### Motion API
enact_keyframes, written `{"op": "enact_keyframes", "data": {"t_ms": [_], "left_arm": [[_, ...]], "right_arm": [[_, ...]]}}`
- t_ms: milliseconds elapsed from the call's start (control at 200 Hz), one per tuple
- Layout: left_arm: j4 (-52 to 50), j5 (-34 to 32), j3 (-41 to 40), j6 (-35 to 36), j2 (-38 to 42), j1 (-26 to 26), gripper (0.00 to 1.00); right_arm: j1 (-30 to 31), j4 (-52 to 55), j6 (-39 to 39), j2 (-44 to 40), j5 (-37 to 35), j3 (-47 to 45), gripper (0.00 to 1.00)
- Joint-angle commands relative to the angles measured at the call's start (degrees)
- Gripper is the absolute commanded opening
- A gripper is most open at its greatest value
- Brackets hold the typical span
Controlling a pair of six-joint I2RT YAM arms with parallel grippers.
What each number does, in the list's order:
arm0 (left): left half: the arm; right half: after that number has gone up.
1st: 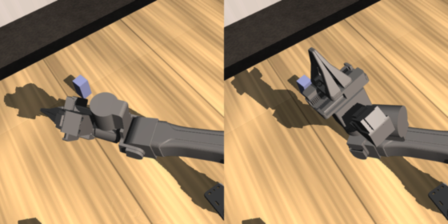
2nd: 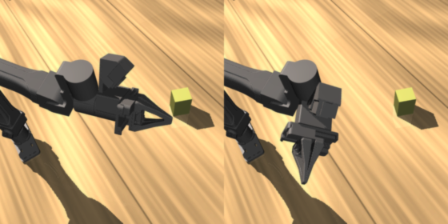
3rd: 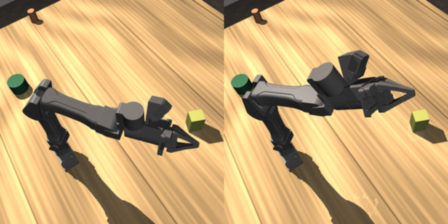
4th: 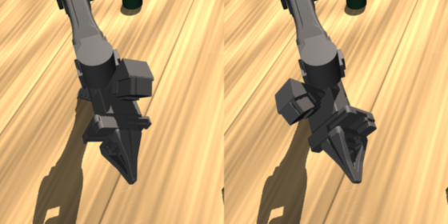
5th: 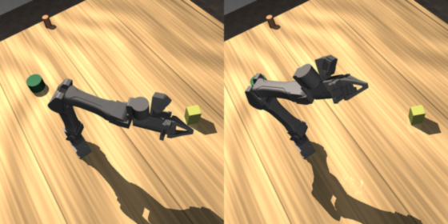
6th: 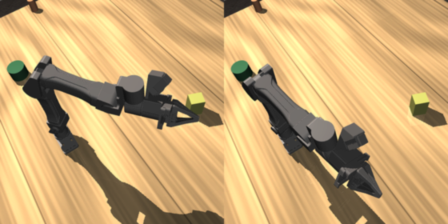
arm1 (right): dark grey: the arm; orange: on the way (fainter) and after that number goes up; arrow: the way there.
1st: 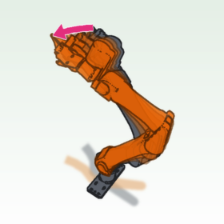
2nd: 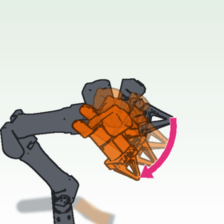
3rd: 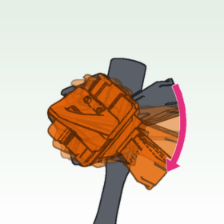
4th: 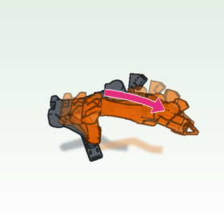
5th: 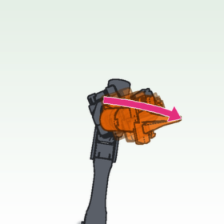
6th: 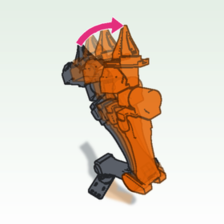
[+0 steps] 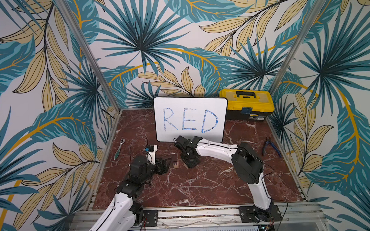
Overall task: Assemble the uppercase word "red" with letter blocks
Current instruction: Place the letter block at the center of the board.
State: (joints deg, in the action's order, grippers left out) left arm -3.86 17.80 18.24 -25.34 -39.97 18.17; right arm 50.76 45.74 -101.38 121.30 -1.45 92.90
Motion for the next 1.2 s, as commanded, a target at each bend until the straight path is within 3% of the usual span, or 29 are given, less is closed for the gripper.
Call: {"op": "enact_keyframes", "data": {"t_ms": [0,270,431,626,856,1006,1197], "left_arm": [[0.8,-0.4,-1.4,0.2,0.4,0.2,0.74],[0.8,-0.5,-1.4,0.2,0.5,0.1,0.74],[0.5,-1.0,-1.5,0.1,0.9,0.1,0.74],[0.5,-0.8,-1.1,0.5,-0.2,0.1,0.74],[0.6,-2.6,-1.9,0.2,1.7,0.2,0.74],[0.5,-2.4,-1.6,0.3,1.1,0.2,0.74],[0.6,-3.2,-1.6,0.3,1.1,0.1,0.74]], "right_arm": [[-0.1,-0.7,0.6,0.5,-0.4,-0.9,0.51],[-0.1,-1.1,6.6,-4.4,-4.5,-2.9,0.55],[-0.2,-0.4,18.8,-8.8,-5.3,-5.4,0.53],[0.0,-3.0,52.3,-13.9,-0.6,-6.7,0.50],[0.2,-0.3,82.0,-16.0,-6.3,-8.3,0.51],[0.6,1.0,88.3,-11.7,-7.9,-5.0,0.51],[0.6,3.7,87.8,-5.4,-8.2,0.9,0.51]]}}
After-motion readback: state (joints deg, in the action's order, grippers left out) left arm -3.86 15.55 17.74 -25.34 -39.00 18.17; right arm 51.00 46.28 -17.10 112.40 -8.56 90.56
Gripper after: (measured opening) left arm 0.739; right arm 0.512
